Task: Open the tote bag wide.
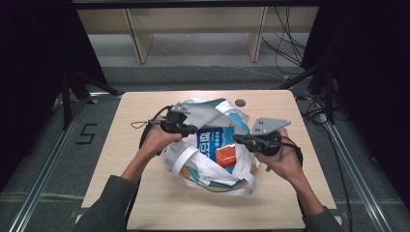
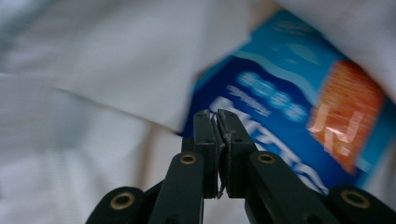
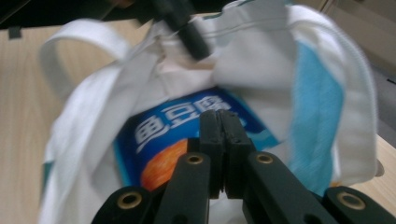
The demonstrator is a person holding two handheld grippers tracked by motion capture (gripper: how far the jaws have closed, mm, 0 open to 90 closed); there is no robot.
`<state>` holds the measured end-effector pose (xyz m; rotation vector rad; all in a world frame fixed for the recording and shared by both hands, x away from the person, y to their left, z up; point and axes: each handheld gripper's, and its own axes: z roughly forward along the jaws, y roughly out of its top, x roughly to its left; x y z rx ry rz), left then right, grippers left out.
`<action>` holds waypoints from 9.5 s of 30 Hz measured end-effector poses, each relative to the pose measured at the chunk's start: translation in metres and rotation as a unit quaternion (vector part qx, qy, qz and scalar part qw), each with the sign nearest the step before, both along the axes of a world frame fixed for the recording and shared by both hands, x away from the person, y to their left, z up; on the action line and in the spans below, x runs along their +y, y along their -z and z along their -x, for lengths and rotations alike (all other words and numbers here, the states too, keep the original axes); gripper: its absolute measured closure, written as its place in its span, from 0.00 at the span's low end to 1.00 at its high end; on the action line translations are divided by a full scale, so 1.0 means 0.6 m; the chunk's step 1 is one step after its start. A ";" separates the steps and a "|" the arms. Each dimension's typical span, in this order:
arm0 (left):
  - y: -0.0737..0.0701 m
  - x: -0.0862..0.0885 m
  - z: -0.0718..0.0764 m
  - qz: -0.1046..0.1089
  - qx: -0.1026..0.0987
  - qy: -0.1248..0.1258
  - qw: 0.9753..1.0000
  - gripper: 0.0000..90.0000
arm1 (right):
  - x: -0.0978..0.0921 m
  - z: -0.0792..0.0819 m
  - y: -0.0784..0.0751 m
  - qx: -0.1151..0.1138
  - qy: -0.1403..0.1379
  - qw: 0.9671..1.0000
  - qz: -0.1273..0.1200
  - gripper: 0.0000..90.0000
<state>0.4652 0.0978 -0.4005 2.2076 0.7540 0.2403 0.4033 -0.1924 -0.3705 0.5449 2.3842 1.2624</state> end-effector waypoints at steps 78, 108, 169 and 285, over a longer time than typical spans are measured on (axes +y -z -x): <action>0.051 0.027 -0.036 -0.024 0.044 0.000 0.999 0.97 | 0.016 -0.062 0.070 0.015 0.017 0.998 0.053 1.00; 0.040 0.017 -0.141 -0.056 0.026 -0.114 0.992 0.99 | 0.028 0.038 0.096 0.080 -0.061 0.992 0.072 1.00; 0.053 0.120 -0.035 0.065 -0.073 -0.161 0.982 0.89 | -0.112 -0.116 0.098 -0.017 0.144 0.988 -0.061 1.00; 0.097 0.183 0.252 0.166 -0.036 -0.125 0.978 0.34 | -0.153 0.101 0.109 0.024 0.156 0.983 -0.089 0.39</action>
